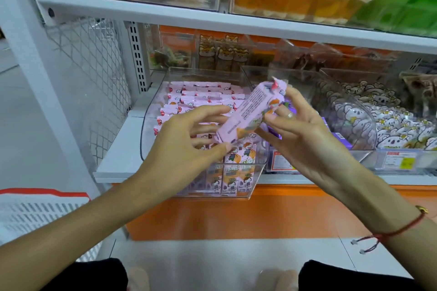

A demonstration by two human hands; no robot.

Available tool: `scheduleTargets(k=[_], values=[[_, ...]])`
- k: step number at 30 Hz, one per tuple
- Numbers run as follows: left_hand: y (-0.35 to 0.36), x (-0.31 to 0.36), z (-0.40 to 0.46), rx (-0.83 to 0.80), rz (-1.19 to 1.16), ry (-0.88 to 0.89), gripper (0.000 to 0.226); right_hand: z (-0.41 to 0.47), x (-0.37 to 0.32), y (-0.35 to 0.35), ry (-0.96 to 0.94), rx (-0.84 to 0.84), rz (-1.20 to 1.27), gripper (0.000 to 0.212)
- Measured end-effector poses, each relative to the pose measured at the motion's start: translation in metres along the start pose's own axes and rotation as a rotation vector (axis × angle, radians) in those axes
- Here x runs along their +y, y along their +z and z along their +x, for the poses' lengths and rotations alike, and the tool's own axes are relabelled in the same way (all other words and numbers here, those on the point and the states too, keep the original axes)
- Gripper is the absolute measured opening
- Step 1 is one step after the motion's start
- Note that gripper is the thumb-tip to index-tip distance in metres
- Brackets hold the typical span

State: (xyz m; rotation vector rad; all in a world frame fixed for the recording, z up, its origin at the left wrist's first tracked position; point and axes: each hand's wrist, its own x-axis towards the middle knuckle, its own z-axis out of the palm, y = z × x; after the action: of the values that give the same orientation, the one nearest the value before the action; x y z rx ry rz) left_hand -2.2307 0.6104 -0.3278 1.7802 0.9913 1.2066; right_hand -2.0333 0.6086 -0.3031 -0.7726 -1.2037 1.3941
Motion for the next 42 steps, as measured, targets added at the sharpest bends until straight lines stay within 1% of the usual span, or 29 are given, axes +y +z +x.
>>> scheduleTargets(k=[2,5,8,11,13,16,18,21,24,25,28,31,33,35,37,39,42], values=[[-0.001,-0.003,0.001,-0.010,0.068,0.030,0.055,-0.001,0.000,0.001,-0.052,-0.055,-0.057,0.046],[-0.002,-0.006,0.002,-0.017,0.123,0.060,0.055,-0.001,0.003,0.003,-0.101,-0.080,-0.124,0.043],[-0.002,-0.006,0.002,-0.035,0.157,0.079,0.052,-0.003,0.004,0.005,-0.155,-0.050,-0.212,0.043],[-0.001,-0.003,0.002,-0.051,0.136,0.101,0.059,-0.007,0.006,0.009,-0.248,-0.002,-0.416,0.041],[0.000,0.002,0.002,-0.022,0.058,0.115,0.052,-0.009,0.010,0.014,-0.281,-0.001,-0.520,0.042],[0.002,0.009,0.002,0.025,0.001,0.165,0.033,-0.011,0.015,0.018,-0.298,0.003,-0.548,0.045],[-0.002,0.014,0.005,0.079,-0.052,0.189,0.028,-0.006,0.017,0.024,-0.274,-0.022,-0.609,0.048],[-0.019,0.019,0.015,0.234,-0.065,0.259,0.024,0.017,0.021,0.033,-0.199,-0.112,-0.739,0.046],[-0.044,0.013,0.033,0.414,-0.029,0.313,0.022,0.058,0.027,0.042,-0.148,-0.165,-0.893,0.060],[-0.054,0.008,0.040,0.466,-0.010,0.315,0.021,0.075,0.030,0.044,-0.136,-0.167,-0.956,0.061],[-0.079,-0.007,0.057,0.539,0.056,0.294,0.024,0.129,0.043,0.053,-0.127,-0.178,-1.186,0.044],[-0.096,-0.020,0.070,0.510,0.099,0.280,0.027,0.174,0.060,0.062,-0.102,-0.202,-1.385,0.035],[-0.101,-0.028,0.077,0.445,0.148,0.259,0.028,0.191,0.071,0.065,-0.069,-0.220,-1.548,0.031],[-0.103,-0.035,0.083,0.371,0.182,0.242,0.027,0.199,0.078,0.067,-0.010,-0.261,-1.686,0.032],[-0.105,-0.039,0.089,0.318,0.210,0.242,0.029,0.203,0.079,0.068,0.022,-0.264,-1.697,0.030],[-0.105,-0.041,0.096,0.270,0.250,0.241,0.029,0.203,0.078,0.066,-0.002,-0.249,-1.636,0.030],[-0.105,-0.045,0.106,0.224,0.324,0.221,0.025,0.191,0.076,0.058,-0.029,-0.313,-1.537,0.030]])
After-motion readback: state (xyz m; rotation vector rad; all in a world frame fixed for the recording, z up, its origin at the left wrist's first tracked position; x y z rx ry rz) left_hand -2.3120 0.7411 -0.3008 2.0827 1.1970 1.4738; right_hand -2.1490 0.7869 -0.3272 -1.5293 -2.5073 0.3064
